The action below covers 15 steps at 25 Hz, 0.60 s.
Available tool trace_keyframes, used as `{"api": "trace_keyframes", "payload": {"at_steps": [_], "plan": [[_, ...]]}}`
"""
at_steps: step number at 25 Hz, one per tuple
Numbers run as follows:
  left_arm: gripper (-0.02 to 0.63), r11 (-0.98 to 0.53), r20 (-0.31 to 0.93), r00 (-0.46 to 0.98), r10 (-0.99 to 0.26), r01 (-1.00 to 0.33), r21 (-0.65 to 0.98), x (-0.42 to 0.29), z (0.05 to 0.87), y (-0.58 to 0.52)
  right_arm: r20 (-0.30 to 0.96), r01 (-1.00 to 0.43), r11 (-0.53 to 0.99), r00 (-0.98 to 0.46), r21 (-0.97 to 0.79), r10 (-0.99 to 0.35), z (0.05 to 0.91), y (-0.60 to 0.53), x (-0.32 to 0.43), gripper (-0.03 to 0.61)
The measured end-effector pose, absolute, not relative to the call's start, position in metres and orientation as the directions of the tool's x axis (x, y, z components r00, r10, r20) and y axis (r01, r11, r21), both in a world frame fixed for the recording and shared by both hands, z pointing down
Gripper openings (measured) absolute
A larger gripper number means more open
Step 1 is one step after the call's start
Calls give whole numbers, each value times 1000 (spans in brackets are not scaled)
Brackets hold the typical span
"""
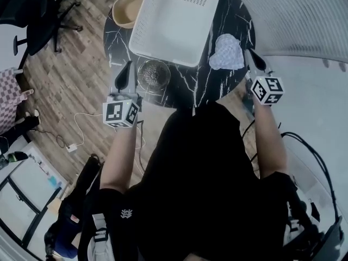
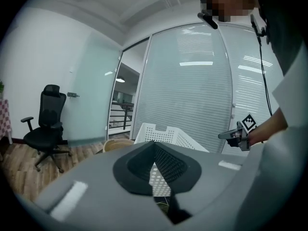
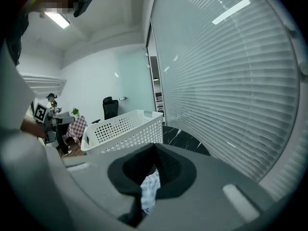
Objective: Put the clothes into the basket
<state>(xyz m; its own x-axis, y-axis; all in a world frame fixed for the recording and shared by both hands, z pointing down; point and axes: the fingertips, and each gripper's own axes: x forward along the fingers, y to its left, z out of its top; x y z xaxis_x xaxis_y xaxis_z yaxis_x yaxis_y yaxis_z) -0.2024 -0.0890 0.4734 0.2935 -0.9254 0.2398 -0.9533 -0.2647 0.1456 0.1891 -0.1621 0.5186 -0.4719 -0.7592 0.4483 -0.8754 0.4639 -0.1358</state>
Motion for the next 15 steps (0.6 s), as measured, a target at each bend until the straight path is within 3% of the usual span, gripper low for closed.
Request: {"api": "trace_keyframes", "payload": {"at_steps": [3,9,15], "plan": [[5,-241,265,267,-926,-962,129,-203,490,-95,453,-870,468,-484,-154,-749,541,-173,190,8],[5,-229,281,247,-927,-969,96,-196,508,-110,479,-851,486,-517,-199,-709,588,-188,191,238],[6,-207,339,229,-912,-973,101,-192,537,-115,499,-831,486,-553,-271,-667,623,-197,191,339]]}}
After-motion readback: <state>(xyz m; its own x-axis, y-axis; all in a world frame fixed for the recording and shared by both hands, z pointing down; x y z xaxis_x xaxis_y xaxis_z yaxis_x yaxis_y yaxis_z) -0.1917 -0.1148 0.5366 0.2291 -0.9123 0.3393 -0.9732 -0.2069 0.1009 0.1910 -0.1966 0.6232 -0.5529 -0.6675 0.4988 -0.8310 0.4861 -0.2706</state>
